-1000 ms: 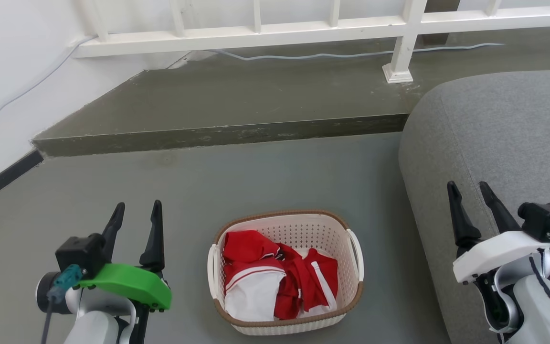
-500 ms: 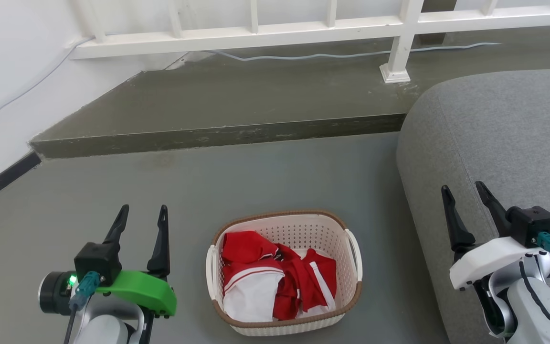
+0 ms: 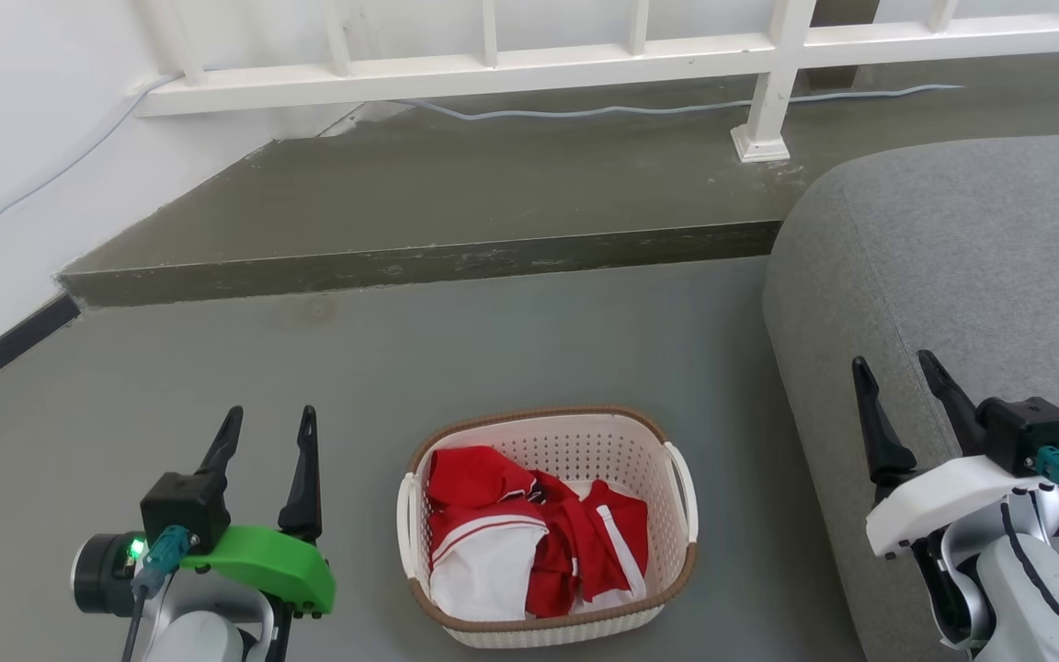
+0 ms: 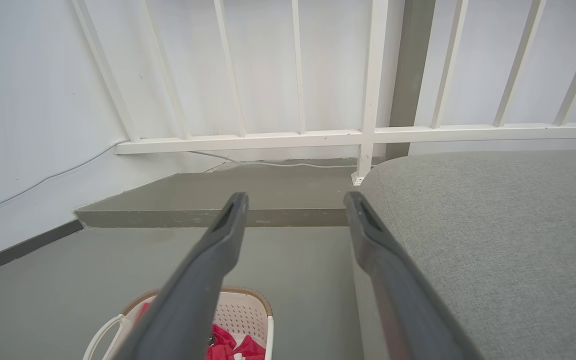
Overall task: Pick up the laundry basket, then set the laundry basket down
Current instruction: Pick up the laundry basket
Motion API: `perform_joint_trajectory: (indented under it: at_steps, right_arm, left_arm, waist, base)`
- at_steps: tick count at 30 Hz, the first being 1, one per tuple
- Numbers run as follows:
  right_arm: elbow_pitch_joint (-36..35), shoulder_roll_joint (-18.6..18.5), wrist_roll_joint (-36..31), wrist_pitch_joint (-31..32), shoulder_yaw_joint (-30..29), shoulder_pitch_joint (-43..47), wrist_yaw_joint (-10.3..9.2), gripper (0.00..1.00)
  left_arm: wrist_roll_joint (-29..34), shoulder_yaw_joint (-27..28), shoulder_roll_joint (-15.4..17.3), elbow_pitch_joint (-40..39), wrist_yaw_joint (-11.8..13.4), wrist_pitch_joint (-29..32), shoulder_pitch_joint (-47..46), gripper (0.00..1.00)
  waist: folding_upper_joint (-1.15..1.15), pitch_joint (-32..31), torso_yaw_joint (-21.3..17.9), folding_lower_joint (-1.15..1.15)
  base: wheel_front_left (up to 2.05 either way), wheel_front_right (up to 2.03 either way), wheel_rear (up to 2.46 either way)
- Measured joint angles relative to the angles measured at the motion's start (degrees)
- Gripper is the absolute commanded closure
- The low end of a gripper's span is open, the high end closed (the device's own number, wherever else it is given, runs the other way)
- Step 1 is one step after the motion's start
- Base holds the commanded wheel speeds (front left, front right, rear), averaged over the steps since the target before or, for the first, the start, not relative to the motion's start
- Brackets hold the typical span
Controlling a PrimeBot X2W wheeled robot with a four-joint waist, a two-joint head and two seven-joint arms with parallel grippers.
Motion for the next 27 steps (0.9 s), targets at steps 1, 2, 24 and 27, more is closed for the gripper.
perform_joint_trajectory:
  at_steps: [1, 2, 24, 27]
  right_arm:
    - [0.02, 0.07, 0.00, 0.00, 0.00, 0.00, 0.01, 0.00]
    - [0.04, 0.13, -0.01, 0.00, -0.02, -0.01, 0.07, 0.00]
    - [-1.57, 0.89, -0.54, -0.25, -0.78, -3.87, 1.70, 0.00]
    - [-1.93, 1.04, -0.54, -0.25, -1.14, -5.02, 1.86, 0.00]
  left_arm:
    - [0.00, -0.01, 0.00, 0.12, 0.00, 0.00, 0.00, 0.00]
    - [0.00, -0.01, 0.00, 0.21, 0.00, 0.00, 0.00, 0.00]
    - [0.23, -0.76, -0.60, -2.18, 0.02, 0.60, -2.46, 0.00]
    - [0.23, -0.77, -0.85, -2.69, 0.07, 0.60, -3.64, 0.00]
  waist:
    - [0.00, 0.01, 0.01, 0.00]
    - [0.00, 0.02, 0.03, 0.00]
    - [0.00, 7.20, 0.25, 0.00]
    - [0.00, 9.36, 0.27, 0.00]
  base:
    - [0.00, 0.00, 0.00]
    - [0.00, 0.00, 0.00]
    - [0.00, 0.00, 0.00]
    - [0.00, 0.00, 0.00]
